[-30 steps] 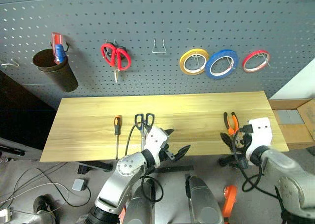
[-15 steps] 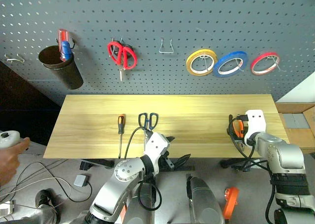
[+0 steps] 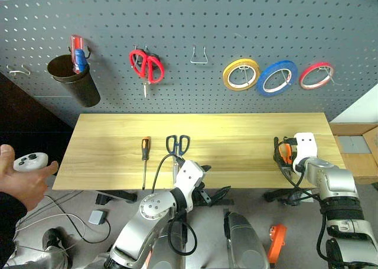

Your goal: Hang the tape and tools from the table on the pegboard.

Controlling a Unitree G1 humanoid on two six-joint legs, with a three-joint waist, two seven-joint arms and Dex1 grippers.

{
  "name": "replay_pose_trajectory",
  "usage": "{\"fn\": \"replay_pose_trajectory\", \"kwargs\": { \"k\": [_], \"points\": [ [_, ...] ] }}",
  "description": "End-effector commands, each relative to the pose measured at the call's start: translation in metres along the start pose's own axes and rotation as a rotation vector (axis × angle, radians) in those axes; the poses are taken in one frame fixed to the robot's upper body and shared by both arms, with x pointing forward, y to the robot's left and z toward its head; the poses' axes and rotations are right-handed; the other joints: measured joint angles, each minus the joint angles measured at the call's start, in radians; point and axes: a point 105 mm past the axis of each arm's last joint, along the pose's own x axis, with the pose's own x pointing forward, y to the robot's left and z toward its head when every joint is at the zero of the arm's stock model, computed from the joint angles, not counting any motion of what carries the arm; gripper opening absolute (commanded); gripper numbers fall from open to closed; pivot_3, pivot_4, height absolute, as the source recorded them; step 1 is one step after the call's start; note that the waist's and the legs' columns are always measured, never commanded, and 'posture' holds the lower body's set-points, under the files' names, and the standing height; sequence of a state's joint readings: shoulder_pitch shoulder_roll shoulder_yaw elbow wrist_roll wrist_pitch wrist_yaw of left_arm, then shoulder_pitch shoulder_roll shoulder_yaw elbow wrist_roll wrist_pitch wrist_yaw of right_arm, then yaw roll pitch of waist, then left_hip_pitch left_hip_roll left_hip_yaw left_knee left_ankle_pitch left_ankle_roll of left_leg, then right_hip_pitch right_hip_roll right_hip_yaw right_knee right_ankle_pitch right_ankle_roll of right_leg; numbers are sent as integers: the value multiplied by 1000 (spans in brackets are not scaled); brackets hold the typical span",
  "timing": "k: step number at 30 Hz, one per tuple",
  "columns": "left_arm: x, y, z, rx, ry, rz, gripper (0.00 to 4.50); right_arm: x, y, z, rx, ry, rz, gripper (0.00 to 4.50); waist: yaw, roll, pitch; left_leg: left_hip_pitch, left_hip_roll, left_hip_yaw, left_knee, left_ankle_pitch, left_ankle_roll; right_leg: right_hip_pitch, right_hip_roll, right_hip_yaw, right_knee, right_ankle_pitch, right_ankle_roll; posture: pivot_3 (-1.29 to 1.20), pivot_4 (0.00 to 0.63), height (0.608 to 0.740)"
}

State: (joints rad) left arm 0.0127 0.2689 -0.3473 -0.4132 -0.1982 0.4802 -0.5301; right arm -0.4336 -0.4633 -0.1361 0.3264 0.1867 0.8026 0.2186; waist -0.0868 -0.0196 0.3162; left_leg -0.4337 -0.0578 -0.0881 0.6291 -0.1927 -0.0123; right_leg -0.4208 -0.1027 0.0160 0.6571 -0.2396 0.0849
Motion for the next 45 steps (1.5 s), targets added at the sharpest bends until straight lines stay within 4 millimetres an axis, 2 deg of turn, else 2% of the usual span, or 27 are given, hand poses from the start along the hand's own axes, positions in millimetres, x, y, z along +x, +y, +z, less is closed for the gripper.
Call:
{"fn": "replay_pose_trajectory", "kwargs": {
  "k": [1, 9, 12, 16, 17, 22, 25, 27, 28, 31, 33, 34, 38, 43, 45],
  "points": [
    [-2, -7, 13, 13, -48, -12, 4500, 3, -4, 0, -5, 3, -7, 4461, 1, 0, 0, 0, 0, 0, 0, 0, 0, 0, 0, 0, 0, 0, 0, -125, 328, 740],
    [-2, -6, 13, 11, -45, 0, 4500, 9, -12, -19, 51, 79, -27, 4461, 0, -1, 0, 1, 1, 1, 1, 0, 0, 1, 0, 0, 0, 0, 0, -119, 331, 740],
    [-1, -5, 14, 11, -48, 5, 4500, 10, -12, -18, 51, 74, -34, 3850, 1, -1, 0, 1, 0, 2, 1, 0, 0, 1, 0, 0, -1, 0, 1, -117, 329, 740],
    [-2, -3, 14, 10, -49, 6, 4500, 8, -10, -13, 50, 57, -35, 2513, 2, -1, 0, 1, 0, 1, 1, 0, 0, 1, 0, 0, -1, 1, 1, -119, 325, 740],
    [-2, -3, 14, 11, -49, 6, 4500, 8, -10, -12, 53, 54, -34, 2345, 2, -1, 0, 1, 0, 1, 1, 0, 0, 1, 0, 0, -1, 1, 1, -119, 325, 740],
    [-5, 4, 17, 34, -70, 43, 4500, 1, 0, -8, 49, 31, 6, 2345, 3, -1, 0, 0, 0, 1, 1, 0, 0, 1, 0, 0, -1, 0, 1, -117, 318, 740],
    [-13, 29, 34, 59, -162, 164, 4500, -17, 37, 2, 54, -39, 223, 2345, 3, -1, 0, 0, 0, 0, 0, 0, 0, 0, 0, 0, -1, 0, 0, -121, 309, 740],
    [-21, 44, 45, 63, -218, 229, 4500, -37, 66, 6, -11, -85, 395, 2345, 1, 0, 0, 0, 1, -2, -1, 0, 0, 0, 0, 0, -1, 0, 0, -120, 287, 740],
    [-22, 47, 46, 64, -230, 243, 4500, -43, 74, 5, -35, -96, 443, 2345, 0, 0, 0, 0, 1, -3, -1, 0, 0, -1, 0, 0, -1, 0, 0, -120, 277, 740],
    [-35, 63, 58, 118, -269, 325, 4500, -81, 121, 24, -114, -200, 691, 2345, -1, 3, -3, 0, 0, -3, 0, 0, 0, -1, 0, 0, -1, 0, 1, -119, 220, 740],
    [-37, 70, 60, 136, -282, 349, 4500, -92, 138, 34, -150, -246, 768, 2345, 0, 1, -8, 0, 0, -3, 0, 0, 0, -1, 0, 0, -1, 1, 2, -114, 196, 740],
    [-40, 73, 64, 147, -289, 363, 4500, -99, 148, 44, -176, -284, 807, 2345, 3, 0, -18, 0, 0, -4, 1, 0, -1, 0, 0, 0, -1, 1, 2, -110, 182, 740],
    [-56, 94, 78, 192, -329, 466, 4500, -122, 189, 104, -288, -502, 912, 2345, 6, -4, -48, 0, 0, -6, 0, 3, -5, 0, 0, -2, -2, 3, 1, -80, 105, 740],
    [-71, 113, 82, 226, -356, 587, 4500, -135, 217, 155, -361, -696, 957, 2345, 17, -6, -101, 0, -1, -4, -2, 5, -9, 2, 8, -3, -12, 11, -1, -55, 67, 740],
    [-77, 119, 88, 243, -375, 622, 4500, -134, 225, 173, -363, -751, 947, 2345, 28, -8, -115, 0, 0, -4, -3, 5, -9, 2, 10, -3, -12, 12, -2, -53, 63, 740]
  ]
}}
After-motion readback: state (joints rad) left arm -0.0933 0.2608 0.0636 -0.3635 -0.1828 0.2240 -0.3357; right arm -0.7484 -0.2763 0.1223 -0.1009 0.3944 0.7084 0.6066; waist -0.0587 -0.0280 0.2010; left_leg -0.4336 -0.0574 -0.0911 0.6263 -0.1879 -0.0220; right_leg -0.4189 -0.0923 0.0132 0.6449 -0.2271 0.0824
